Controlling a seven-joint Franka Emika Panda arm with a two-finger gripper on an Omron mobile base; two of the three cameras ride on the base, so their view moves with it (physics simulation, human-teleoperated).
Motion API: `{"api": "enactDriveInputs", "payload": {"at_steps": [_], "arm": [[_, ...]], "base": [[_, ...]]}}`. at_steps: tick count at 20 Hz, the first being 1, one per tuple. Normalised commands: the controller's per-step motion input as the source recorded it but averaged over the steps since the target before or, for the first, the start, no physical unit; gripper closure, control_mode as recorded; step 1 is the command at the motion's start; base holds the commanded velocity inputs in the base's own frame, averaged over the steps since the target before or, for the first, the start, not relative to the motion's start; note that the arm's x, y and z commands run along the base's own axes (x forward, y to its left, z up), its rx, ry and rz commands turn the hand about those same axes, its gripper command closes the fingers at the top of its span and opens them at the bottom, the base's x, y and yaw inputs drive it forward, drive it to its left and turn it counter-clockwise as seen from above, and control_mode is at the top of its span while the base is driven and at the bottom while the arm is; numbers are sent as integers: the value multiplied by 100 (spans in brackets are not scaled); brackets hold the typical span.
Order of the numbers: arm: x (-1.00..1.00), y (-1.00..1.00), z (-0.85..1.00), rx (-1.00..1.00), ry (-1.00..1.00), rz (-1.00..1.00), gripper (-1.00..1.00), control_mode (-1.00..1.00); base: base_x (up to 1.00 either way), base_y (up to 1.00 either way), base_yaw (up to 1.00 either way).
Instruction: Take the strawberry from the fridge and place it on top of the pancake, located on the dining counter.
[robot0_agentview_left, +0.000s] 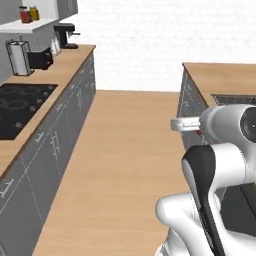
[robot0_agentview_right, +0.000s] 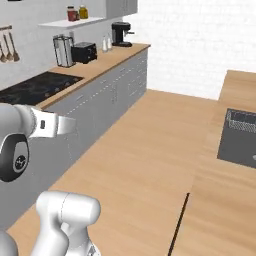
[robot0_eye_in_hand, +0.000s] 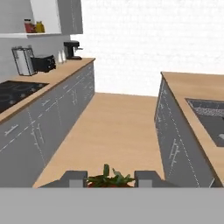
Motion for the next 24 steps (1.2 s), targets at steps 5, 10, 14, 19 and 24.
{"api": "enactDriveInputs", "payload": {"at_steps": [5,10,14,19,24], "arm": [[0,0,0,0,0,0,100,100],[0,0,0,0,0,0,100,100],[0,0,0,0,0,0,100,100],[0,0,0,0,0,0,100,100],[0,0,0,0,0,0,100,100]], "base": [[-13,93,-36],[-47,42,-66],[-27,2,-98],[-22,0,-96],[-22,16,-83]]}}
